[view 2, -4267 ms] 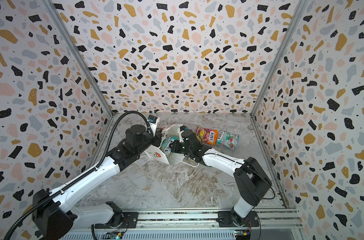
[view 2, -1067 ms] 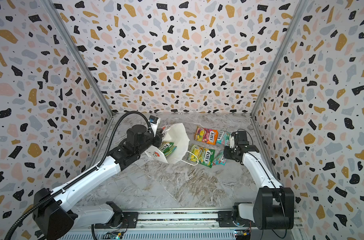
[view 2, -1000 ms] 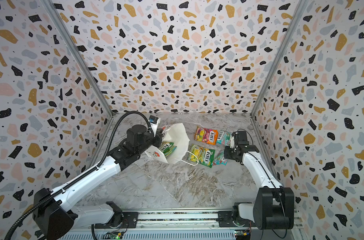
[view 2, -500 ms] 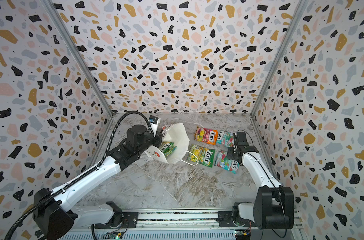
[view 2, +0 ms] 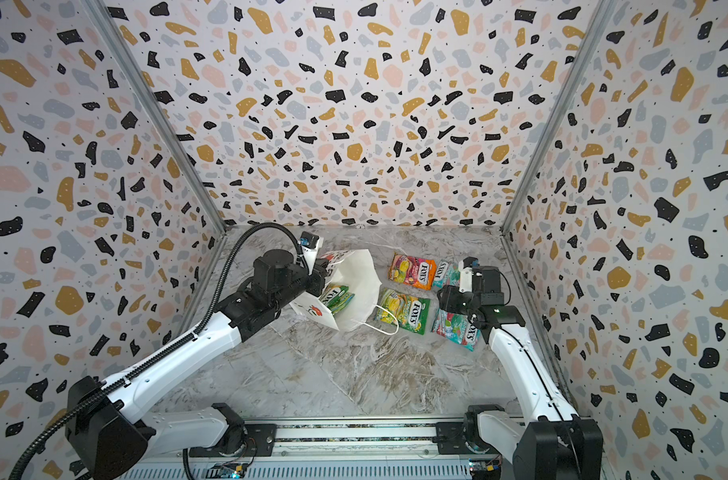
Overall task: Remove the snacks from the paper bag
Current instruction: 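Move the right gripper back over the bag opening and lower inside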
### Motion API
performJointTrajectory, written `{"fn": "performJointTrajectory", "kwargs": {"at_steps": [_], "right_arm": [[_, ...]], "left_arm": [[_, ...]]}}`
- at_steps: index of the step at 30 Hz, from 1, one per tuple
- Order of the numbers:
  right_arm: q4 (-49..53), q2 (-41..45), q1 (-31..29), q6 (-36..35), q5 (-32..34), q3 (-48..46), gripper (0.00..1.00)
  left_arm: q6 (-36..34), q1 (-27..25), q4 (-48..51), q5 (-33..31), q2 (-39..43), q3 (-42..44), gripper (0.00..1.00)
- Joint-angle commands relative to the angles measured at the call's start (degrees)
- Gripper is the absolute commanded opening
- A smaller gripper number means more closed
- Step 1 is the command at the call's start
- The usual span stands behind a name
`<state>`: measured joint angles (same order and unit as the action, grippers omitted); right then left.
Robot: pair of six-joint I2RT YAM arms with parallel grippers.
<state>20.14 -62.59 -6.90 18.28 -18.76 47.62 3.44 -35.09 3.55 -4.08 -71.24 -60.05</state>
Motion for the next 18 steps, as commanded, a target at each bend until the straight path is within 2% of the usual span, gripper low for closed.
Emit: {"fn": "performJointTrajectory", "kwargs": {"at_steps": [1,6,10,18], "right_arm": [[-5.9,0.2,-6.0,4.1,-11.3,0.3,0.6],[-14.3,-1.3,-17.1,9.9,-12.4,0.8,0.59],[-17.9,-6.0,-24.3,14.3,-10.9,3.0,0.59],[-17.1,-19.0,-32.2,16.0,-9.1,10.3,0.54]], "left_arm": [[-1.2,0.0,-1.9,1.4,2.0,-0.9,0.0],[-1.3,0.0,-2.1,1.4,2.3,-0.7,0.0],[-1.3,0.0,-1.9,1.5,2.2,-0.9,0.0],[-1.4,0.0,-1.8,1.0,2.5,-0.8,0.0]]}}
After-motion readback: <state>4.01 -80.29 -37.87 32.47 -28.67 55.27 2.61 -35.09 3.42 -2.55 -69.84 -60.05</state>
